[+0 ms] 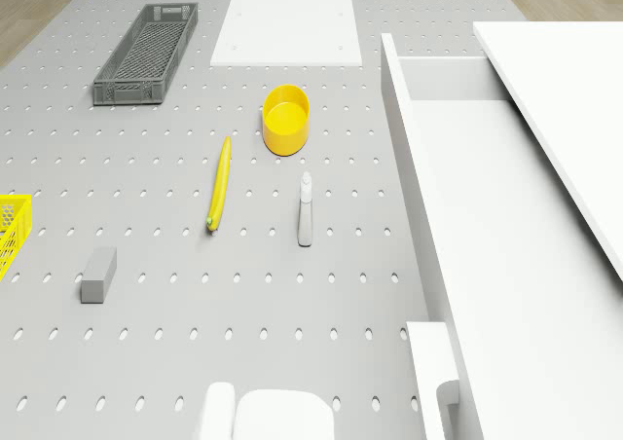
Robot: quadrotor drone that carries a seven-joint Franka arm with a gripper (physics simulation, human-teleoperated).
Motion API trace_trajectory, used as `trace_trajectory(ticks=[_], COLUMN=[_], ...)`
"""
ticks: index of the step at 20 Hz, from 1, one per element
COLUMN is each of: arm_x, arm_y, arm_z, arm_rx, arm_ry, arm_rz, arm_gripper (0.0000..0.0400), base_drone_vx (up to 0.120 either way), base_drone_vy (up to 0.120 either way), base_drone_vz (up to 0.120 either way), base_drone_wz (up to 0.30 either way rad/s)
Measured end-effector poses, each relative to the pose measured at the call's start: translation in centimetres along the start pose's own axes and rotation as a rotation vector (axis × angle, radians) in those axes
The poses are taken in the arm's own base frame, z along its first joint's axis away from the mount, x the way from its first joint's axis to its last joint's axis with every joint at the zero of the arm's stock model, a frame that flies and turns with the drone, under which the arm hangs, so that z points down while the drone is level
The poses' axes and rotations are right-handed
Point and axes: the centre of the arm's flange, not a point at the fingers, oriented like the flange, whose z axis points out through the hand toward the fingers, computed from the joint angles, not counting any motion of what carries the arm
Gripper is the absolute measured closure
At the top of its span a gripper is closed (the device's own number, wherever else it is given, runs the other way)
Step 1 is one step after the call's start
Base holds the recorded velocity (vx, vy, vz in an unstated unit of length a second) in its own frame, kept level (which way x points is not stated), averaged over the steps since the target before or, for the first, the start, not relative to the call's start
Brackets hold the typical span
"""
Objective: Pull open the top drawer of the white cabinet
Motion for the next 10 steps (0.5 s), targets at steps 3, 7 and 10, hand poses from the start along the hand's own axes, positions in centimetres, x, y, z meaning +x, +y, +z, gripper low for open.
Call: trace_trajectory(ticks=[3,7,10], arm_x=[0.01,0.02,0.02], arm_y=[0.0,0.0,0.0], arm_z=[-0.27,-0.44,-0.49], arm_rx=[0.0,0.0,0.0], arm_ry=[0.0,0.0,0.0], arm_rz=[0.0,0.0,0.0], arm_gripper=[0.0106,0.0099,0.0097], base_drone_vx=[0.0,0.0,0.0], base_drone_vy=[0.0,0.0,0.0], base_drone_vz=[0.0,0.0,0.0], base_drone_wz=[0.0,0.0,0.0])
